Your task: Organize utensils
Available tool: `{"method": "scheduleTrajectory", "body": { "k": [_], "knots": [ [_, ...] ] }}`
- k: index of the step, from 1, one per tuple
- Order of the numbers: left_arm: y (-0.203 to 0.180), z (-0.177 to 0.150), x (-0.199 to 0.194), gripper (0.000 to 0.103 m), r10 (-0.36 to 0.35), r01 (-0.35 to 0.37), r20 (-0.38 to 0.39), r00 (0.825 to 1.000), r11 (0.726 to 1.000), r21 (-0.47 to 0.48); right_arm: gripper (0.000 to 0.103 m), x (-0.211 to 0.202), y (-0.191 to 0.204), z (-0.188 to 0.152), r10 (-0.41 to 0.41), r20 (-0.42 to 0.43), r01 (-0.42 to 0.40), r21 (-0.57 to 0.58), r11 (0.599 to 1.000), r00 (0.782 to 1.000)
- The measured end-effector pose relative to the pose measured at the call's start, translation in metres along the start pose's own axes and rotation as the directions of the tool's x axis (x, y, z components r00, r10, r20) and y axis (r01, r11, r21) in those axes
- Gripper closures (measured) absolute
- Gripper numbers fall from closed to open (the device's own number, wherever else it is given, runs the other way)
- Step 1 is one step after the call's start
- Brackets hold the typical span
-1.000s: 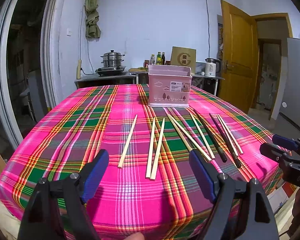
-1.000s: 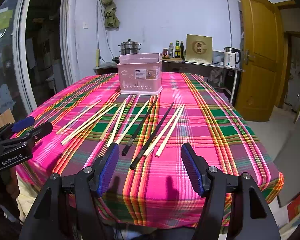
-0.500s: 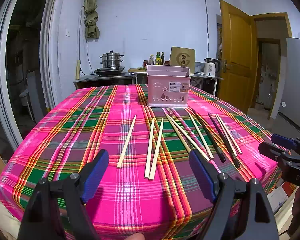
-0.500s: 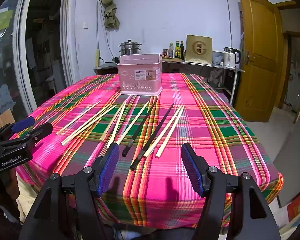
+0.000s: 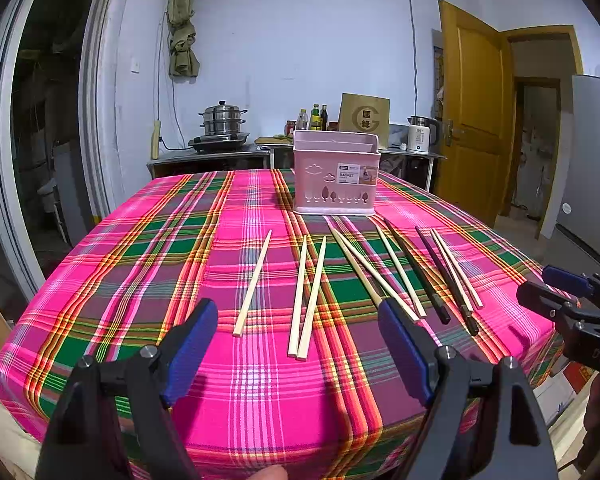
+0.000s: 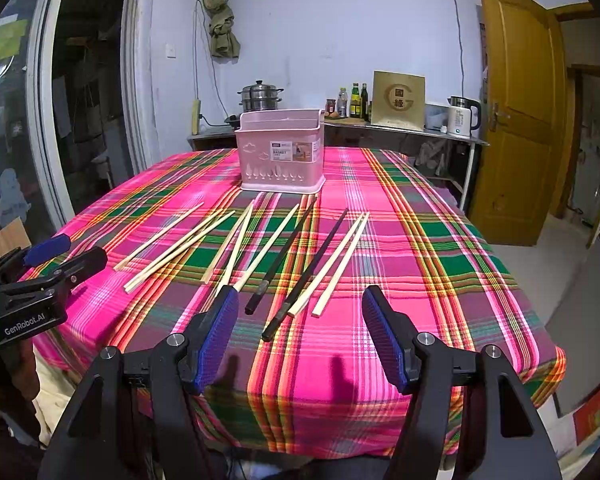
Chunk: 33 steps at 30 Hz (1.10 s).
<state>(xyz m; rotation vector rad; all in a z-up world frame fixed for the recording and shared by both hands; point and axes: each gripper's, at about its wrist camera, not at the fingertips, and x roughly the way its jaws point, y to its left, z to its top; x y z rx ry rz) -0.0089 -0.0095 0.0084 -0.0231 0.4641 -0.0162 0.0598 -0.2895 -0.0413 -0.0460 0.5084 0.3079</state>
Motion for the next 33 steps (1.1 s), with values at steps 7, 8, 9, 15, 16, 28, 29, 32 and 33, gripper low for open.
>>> {"method": "scheduleTrajectory", "body": {
  "k": [7,8,9,15,16,28,29,32,33],
  "knots": [
    [0.0,0.0,0.0,0.019,-0.001,0.001,0.0,1.0,1.0,0.0,0.038,0.0,-0.001,0.0,-0.001,0.0,0.001,0.001,1.0,1.0],
    [0.0,0.0,0.0,0.019,0.0,0.0,0.0,1.0,1.0,-0.001,0.038,0.0,-0.001,0.0,0.0,0.0,0.0,0.002,1.0,1.0],
    [0.0,0.0,0.0,0.019,0.0,0.0,0.0,1.0,1.0,0.0,0.038,0.0,-0.001,0.002,0.0,0.0,0.0,0.003,1.0,1.0],
    [-0.002,0.0,-0.001,0.019,0.0,0.0,-0.002,1.0,1.0,-0.001,0.038,0.001,-0.001,0.001,0.0,-0.001,0.0,0.004,1.0,1.0],
    [-0.001,0.0,-0.001,0.019,0.0,0.0,-0.002,1.0,1.0,-0.001,0.038,0.001,-0.001,0.001,0.0,-0.001,0.0,0.003,1.0,1.0],
    [-0.001,0.003,0.013,0.019,-0.026,0.026,-0.042,0.999,1.0,0.005,0.038,0.004,-0.002,0.005,-0.003,-0.008,0.003,0.003,1.0,1.0],
    [0.0,0.003,0.016,0.019,-0.025,0.026,-0.048,0.999,1.0,0.005,0.038,0.006,-0.002,0.006,-0.004,-0.011,0.004,0.003,1.0,1.0],
    [0.006,0.008,0.028,0.019,-0.027,0.027,-0.067,0.997,1.0,0.005,0.038,0.015,-0.004,0.009,-0.002,-0.021,0.002,0.009,1.0,1.0],
    [0.007,0.01,0.03,0.019,-0.032,0.032,-0.072,0.997,0.999,0.007,0.038,0.018,-0.005,0.011,0.0,-0.025,0.0,0.007,1.0,1.0]
  ]
}}
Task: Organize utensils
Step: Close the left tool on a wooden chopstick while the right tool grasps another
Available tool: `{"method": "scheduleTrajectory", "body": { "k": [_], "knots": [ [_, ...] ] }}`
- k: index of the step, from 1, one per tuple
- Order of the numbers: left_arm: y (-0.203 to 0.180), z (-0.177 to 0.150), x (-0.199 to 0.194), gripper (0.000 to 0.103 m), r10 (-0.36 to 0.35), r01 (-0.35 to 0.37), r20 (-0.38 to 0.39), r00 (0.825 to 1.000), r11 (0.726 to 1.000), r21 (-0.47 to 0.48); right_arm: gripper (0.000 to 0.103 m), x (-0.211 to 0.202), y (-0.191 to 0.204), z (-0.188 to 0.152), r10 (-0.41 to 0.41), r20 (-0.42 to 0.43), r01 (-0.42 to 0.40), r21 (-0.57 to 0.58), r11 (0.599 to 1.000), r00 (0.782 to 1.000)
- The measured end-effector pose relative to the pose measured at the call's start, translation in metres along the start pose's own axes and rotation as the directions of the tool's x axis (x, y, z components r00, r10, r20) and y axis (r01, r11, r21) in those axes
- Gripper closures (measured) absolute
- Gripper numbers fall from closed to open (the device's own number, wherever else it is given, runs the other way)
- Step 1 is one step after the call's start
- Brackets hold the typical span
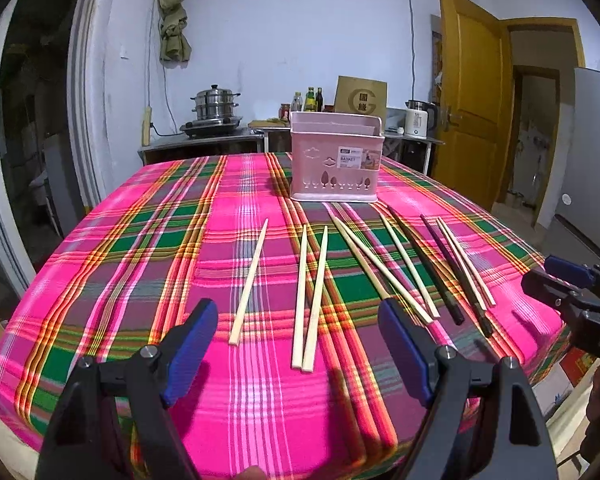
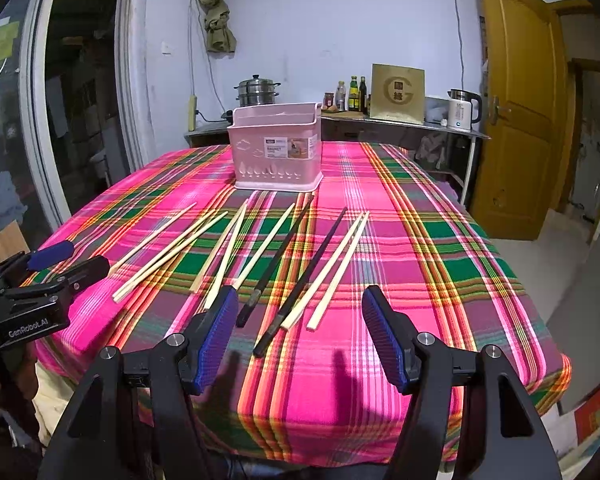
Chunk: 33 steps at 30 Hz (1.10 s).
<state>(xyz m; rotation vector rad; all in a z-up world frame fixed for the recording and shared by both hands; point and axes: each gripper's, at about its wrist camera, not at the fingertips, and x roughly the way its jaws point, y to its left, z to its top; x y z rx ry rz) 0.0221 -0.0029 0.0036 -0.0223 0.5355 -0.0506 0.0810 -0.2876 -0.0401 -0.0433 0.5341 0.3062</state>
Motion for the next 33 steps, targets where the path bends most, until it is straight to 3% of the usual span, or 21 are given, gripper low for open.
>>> {"method": "scheduleTrajectory", "body": {
  "k": [10,16,25,33],
  "knots": [
    [0.017,0.029,0.053,0.019,0.002,0.002,-0.123,0.992,1.0,0.029,0.039,0.047,-0.004,0.026,0.024,-0.088,-0.024,-0.006,1.0,0.996],
    [0.034,0.046,0.083,0.021,0.001,0.005,-0.186,0.982,0.999,0.033,0.058,0.083,-0.013,0.044,0.042,-0.155,-0.04,0.012,0.999,0.987],
    [0.049,0.063,0.122,0.035,-0.03,0.036,-0.271,0.962,0.999,0.015,0.076,0.124,-0.016,0.071,0.08,-0.218,-0.076,0.028,0.997,0.973],
    [0.049,0.064,0.152,0.054,-0.023,0.041,-0.336,0.942,0.998,0.047,0.083,0.151,-0.006,0.081,0.112,-0.26,-0.107,0.035,0.994,0.959]
  ]
}}
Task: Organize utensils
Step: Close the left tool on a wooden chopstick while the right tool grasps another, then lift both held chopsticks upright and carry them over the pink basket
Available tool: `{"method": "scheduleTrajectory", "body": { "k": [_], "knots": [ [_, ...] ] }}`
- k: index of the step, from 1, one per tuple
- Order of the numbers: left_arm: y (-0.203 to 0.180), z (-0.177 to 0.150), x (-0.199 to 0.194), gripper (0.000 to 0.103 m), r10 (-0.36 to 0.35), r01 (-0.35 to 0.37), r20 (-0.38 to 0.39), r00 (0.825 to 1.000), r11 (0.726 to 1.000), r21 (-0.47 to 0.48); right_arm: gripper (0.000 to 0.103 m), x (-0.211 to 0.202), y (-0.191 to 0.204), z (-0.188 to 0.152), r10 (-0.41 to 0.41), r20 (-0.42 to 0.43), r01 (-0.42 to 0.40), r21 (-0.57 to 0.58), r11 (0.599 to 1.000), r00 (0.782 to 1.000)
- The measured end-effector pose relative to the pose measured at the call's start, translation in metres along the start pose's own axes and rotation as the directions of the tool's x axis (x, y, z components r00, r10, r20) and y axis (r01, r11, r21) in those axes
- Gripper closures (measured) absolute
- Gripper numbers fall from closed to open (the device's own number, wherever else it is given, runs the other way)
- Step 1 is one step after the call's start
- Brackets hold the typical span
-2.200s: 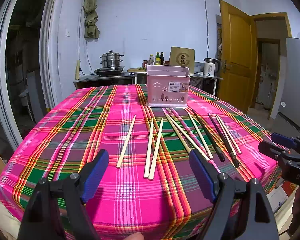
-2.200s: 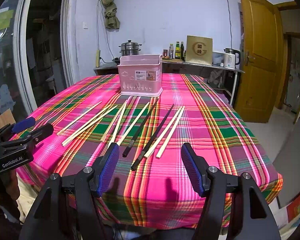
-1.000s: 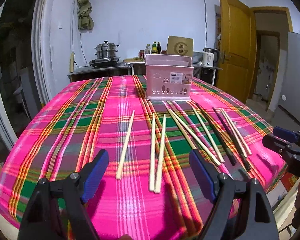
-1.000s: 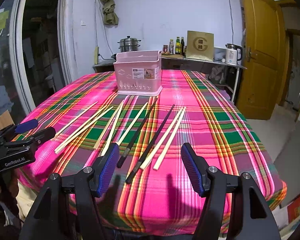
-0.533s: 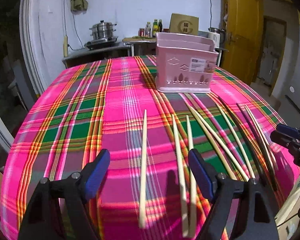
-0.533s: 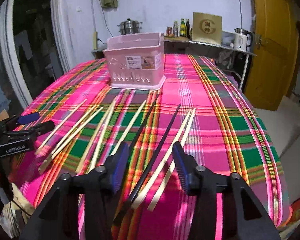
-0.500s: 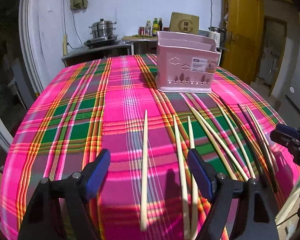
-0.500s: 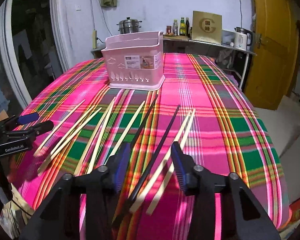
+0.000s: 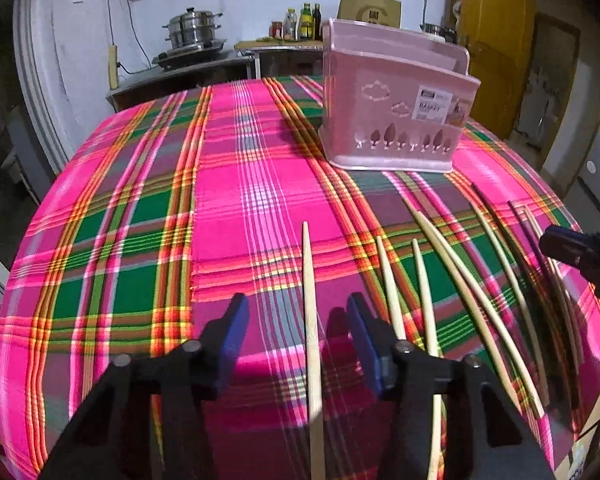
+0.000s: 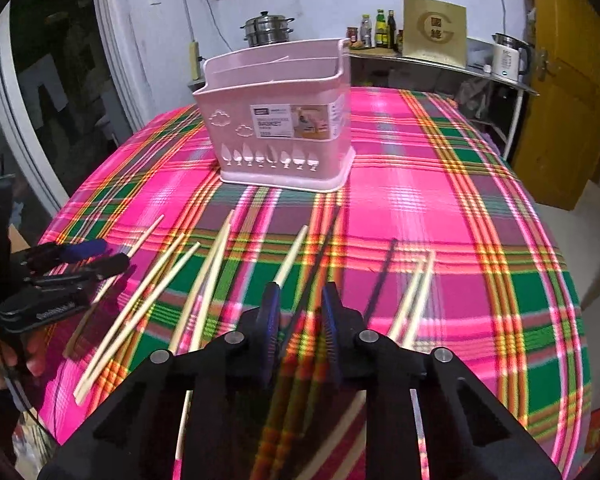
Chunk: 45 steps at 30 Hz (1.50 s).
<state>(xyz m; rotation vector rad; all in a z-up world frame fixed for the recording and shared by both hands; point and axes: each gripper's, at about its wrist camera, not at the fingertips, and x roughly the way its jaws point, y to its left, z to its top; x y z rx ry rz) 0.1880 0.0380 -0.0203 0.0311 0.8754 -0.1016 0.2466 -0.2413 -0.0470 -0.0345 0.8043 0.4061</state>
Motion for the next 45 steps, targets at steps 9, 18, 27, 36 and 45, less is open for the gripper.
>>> {"method": "scheduleTrajectory", "body": {
  "k": [9,18,27,36,45],
  "knots": [
    [0.0,0.004,0.009,0.06,0.007,-0.006,-0.013,1.0,1.0,0.021,0.09,0.025,0.012,0.013,0.022,-0.048,-0.023,-0.028,0.999,0.999],
    [0.001,0.011,0.014,0.06,0.011,-0.01,-0.022,1.0,0.999,0.033,0.09,0.051,0.01,0.025,-0.013,-0.101,0.012,-0.011,1.0,0.995],
    [-0.006,0.021,0.02,0.08,-0.009,0.013,-0.058,0.998,0.998,0.062,0.094,0.068,0.012,0.035,-0.031,-0.145,0.03,-0.012,0.999,0.989],
    [-0.017,0.03,0.026,0.096,-0.013,0.021,-0.081,0.997,0.995,0.098,0.096,0.062,0.016,0.04,0.018,-0.131,-0.017,0.005,1.0,0.991],
    [-0.014,0.04,-0.018,0.096,-0.054,0.053,0.009,0.998,0.995,0.084,0.096,0.02,0.023,0.052,0.081,-0.037,-0.081,0.003,0.997,0.996]
  ]
}}
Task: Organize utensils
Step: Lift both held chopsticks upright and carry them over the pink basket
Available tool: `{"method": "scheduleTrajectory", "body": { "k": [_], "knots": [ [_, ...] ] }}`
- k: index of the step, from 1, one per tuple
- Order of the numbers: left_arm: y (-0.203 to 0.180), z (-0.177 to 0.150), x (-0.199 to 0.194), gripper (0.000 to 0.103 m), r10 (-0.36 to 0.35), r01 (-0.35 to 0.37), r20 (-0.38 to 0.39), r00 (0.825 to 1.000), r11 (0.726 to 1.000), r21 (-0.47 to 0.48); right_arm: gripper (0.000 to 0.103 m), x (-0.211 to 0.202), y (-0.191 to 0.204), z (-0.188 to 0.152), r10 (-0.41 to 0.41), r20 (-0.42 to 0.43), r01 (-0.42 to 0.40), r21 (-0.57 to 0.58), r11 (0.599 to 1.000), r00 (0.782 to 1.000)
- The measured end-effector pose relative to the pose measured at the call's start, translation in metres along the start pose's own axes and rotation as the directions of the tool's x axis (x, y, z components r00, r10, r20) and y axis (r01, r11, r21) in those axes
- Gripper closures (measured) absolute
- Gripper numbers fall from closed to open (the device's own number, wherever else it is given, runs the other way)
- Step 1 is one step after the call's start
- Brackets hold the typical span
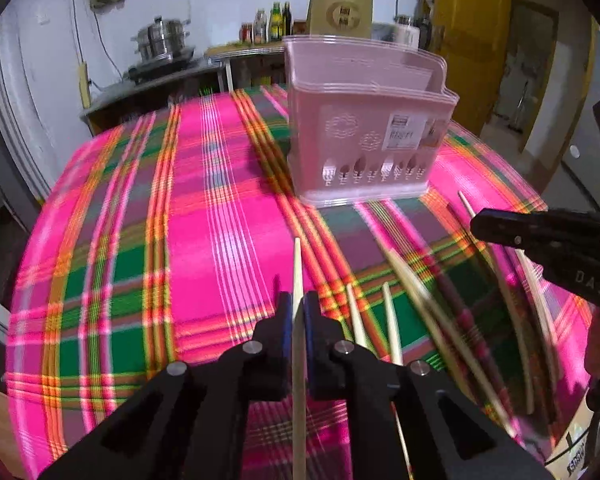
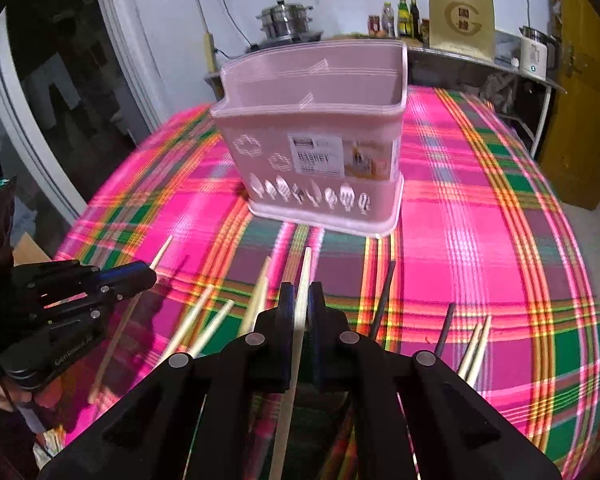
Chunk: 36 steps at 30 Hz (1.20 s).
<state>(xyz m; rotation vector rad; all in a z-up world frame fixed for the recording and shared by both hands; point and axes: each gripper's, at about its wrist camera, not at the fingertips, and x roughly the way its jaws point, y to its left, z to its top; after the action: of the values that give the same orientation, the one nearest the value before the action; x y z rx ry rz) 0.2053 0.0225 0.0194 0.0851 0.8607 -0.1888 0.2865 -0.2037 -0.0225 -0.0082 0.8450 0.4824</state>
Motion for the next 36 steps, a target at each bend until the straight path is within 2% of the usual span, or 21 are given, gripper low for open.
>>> {"method": "scheduleTrajectory", "body": {
  "k": [4,11,22,32,36],
  "knots": [
    [0.0,0.01,-0.033,0.096,-0.014,0.014,0.074,0.997,1.0,-0.003,0.097,-0.026,0.004,0.008,0.015,0.059,-0.014,-0.014,1.0,0.998],
    [0.004,0.024,-0.082,0.096,-0.031,0.034,0.184,0.983,0.999,-0.015,0.097,-0.067,0.01,0.021,0.035,0.147,-0.03,-0.034,0.999,0.989],
    [0.004,0.045,-0.104,0.097,-0.04,0.045,0.237,0.971,0.999,-0.014,0.097,-0.099,0.019,0.035,0.036,0.227,-0.02,-0.072,0.997,0.973],
    [-0.002,0.097,-0.115,0.096,-0.078,0.081,0.264,0.961,0.997,0.0,0.097,-0.119,0.015,0.071,0.038,0.289,-0.012,-0.091,0.996,0.957],
    [-0.002,0.119,-0.119,0.097,-0.101,0.107,0.291,0.951,0.994,-0.003,0.097,-0.123,0.012,0.092,0.047,0.314,-0.021,-0.087,0.996,0.948]
  ]
}}
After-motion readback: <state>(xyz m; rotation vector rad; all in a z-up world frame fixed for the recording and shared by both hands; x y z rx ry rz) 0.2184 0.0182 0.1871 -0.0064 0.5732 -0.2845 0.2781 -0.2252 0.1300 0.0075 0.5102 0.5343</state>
